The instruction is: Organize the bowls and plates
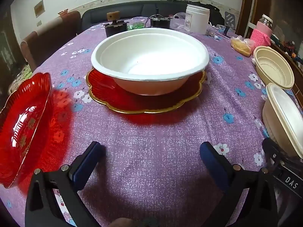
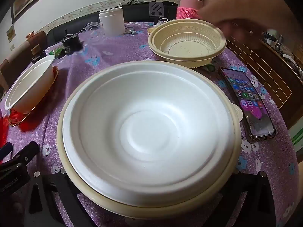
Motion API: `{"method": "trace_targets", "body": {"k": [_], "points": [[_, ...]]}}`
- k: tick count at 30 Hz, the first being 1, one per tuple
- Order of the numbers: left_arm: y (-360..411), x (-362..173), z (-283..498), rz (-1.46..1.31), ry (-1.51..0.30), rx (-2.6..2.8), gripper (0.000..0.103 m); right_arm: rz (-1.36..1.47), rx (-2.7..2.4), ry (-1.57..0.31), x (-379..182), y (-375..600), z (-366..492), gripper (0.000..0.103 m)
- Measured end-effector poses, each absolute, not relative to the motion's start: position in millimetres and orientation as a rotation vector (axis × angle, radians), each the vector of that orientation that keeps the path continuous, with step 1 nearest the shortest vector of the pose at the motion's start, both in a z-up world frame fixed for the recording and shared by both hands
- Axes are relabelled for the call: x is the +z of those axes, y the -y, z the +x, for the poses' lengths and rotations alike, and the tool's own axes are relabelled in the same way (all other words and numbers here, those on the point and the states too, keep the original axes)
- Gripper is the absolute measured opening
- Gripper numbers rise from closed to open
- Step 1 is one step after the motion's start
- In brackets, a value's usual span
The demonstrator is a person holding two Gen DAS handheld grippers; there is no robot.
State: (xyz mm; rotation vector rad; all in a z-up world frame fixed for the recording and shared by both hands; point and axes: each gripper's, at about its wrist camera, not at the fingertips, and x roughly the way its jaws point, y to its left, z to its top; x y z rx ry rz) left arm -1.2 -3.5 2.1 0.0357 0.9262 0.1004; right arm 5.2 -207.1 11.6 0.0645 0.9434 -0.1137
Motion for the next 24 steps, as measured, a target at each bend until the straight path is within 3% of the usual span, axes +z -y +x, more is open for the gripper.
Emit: {"method": "trace_targets", "body": {"k": [24], "points": [[-0.2,2.5,-1.4,-0.024,-0.941,0.072,0.103,0.064,-0.114,-0.945,11.6,207.0,5.2,0.102]]}}
